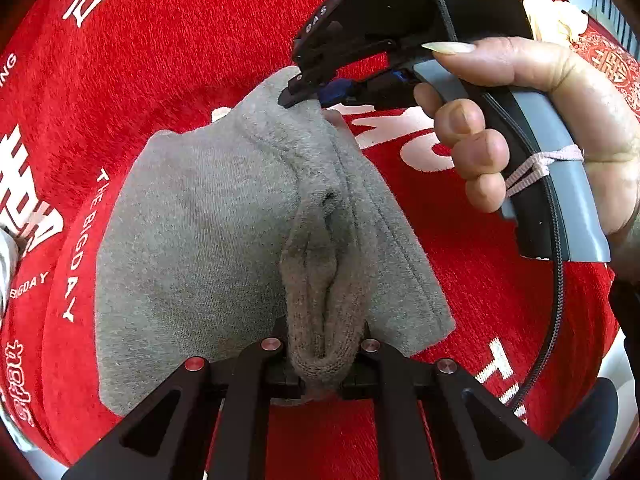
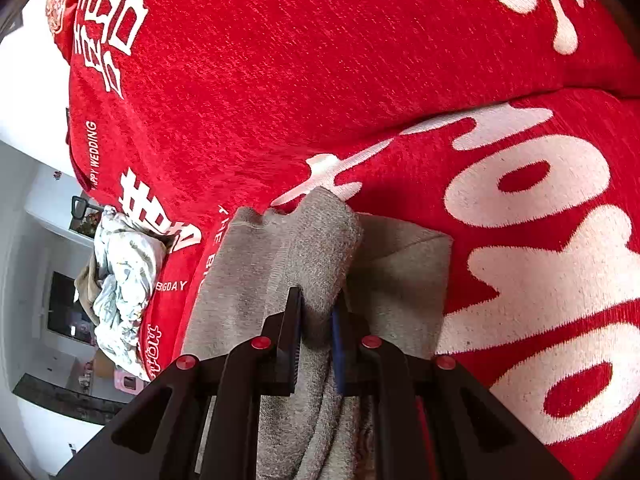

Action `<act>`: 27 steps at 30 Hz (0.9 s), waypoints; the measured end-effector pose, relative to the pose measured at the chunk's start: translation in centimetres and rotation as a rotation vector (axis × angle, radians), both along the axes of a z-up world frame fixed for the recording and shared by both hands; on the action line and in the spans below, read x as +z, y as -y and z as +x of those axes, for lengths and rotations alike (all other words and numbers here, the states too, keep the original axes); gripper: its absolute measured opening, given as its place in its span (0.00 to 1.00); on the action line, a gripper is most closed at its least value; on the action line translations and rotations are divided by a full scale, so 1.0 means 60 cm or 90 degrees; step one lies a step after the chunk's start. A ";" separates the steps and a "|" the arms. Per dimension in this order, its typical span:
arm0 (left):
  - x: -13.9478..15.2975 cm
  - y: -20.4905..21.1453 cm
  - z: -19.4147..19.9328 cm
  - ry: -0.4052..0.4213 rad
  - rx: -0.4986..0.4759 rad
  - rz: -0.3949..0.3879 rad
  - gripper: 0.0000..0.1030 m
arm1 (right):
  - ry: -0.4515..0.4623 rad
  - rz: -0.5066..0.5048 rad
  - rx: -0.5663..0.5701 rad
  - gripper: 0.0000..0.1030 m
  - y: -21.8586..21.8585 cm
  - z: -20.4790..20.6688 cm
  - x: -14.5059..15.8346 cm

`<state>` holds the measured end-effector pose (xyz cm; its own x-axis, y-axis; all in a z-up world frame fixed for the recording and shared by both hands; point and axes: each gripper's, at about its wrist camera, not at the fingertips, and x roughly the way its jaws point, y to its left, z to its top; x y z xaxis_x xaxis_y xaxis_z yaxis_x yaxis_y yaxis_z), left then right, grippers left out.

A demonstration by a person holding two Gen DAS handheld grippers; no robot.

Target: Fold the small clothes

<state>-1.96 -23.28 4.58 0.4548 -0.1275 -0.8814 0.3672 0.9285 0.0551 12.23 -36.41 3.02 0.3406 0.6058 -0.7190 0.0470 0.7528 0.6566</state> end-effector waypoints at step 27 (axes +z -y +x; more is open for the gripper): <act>0.000 -0.011 0.004 -0.025 -0.018 -0.064 0.09 | -0.008 0.001 -0.053 0.13 0.038 -0.030 -0.020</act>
